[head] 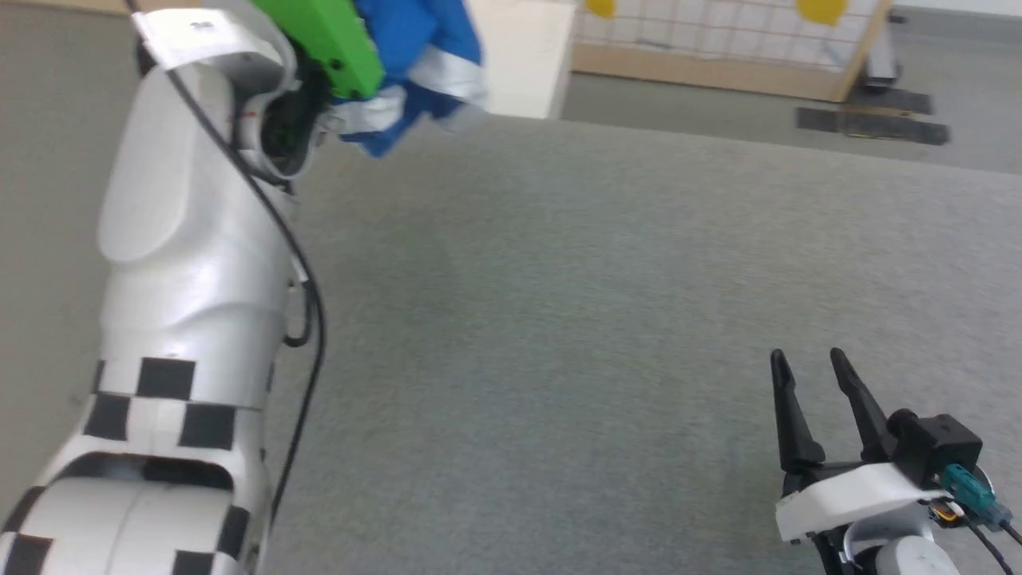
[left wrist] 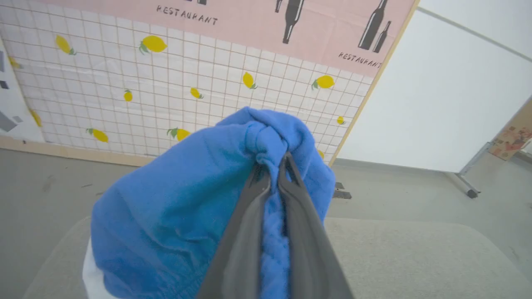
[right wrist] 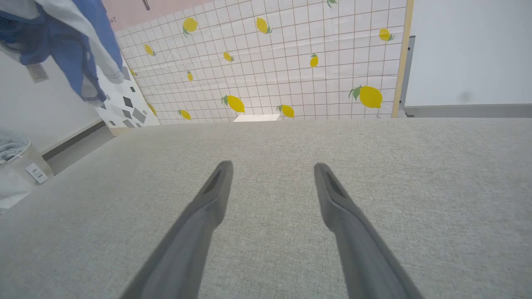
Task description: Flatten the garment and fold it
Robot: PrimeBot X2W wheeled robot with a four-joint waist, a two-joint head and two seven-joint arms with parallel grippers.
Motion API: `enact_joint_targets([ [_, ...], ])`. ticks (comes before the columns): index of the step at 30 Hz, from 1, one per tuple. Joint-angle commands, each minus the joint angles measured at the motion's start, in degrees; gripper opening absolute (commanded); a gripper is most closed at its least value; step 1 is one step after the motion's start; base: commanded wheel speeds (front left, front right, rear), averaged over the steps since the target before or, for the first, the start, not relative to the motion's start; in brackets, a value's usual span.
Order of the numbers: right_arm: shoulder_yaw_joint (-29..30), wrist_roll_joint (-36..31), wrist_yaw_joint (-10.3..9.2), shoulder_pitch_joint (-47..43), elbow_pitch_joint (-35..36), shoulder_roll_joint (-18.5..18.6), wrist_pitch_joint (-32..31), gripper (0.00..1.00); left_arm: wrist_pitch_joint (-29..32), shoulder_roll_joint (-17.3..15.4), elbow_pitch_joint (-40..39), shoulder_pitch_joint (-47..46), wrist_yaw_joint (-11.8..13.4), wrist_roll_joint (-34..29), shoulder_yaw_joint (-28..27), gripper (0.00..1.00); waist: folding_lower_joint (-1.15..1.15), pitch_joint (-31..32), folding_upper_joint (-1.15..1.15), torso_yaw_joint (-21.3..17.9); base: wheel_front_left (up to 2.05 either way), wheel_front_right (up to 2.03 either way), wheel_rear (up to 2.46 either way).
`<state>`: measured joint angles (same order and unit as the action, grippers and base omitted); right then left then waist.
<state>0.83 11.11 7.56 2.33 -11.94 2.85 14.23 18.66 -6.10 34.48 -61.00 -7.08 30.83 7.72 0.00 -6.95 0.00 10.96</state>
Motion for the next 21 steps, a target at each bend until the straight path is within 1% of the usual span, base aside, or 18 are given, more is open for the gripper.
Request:
enact_joint_targets([
  [1, 0.4, 0.4, -0.08, -0.6, -0.3, 0.0, 0.5, 1.0, 0.6, 0.8, -0.9, 1.2, -0.3, 0.8, 0.9, 0.0, 0.0, 2.9, 0.0, -5.6, 0.0, 0.0, 0.0],
  [6, 2.4, -0.1, -0.08, -1.3, -0.3, 0.0, 0.7, 1.0, 2.6, 2.4, -3.5, 3.6, -0.4, 3.0, 5.0, 0.0, 0.0, 3.2, 0.0, -11.8, 0.0, 0.0, 0.0],
  [10, 4.1, -0.5, -0.08, -2.0, 0.1, 0.0, 0.7, 1.0, 3.4, 3.0, -4.2, 6.2, -0.4, 5.0, 8.6, 0.0, 0.0, 2.7, 0.0, -15.8, 0.0, 0.0, 0.0],
  [13, 5.3, -0.6, -0.08, -2.6, 0.5, 0.0, 0.7, 1.0, 4.3, 3.1, -3.7, 8.7, -0.4, 5.3, 12.3, 0.0, 0.0, 2.2, 0.0, -17.8, 0.0, 0.0, 0.0],
  [16, 6.1, -0.5, -0.08, -3.0, 0.9, 0.0, 0.7, 1.0, 5.4, 3.2, -2.1, 11.8, -0.2, 4.3, 16.7, 0.0, 0.0, 1.3, 0.0, -19.4, 0.0, 0.0, 0.0],
  [21, 6.0, -0.1, -0.08, -2.8, 1.6, 0.0, 0.8, 1.0, 7.3, 3.2, 1.7, 17.3, 0.0, 4.1, 23.6, 0.0, 0.0, -0.3, 0.0, -20.7, 0.0, 0.0, 0.0],
])
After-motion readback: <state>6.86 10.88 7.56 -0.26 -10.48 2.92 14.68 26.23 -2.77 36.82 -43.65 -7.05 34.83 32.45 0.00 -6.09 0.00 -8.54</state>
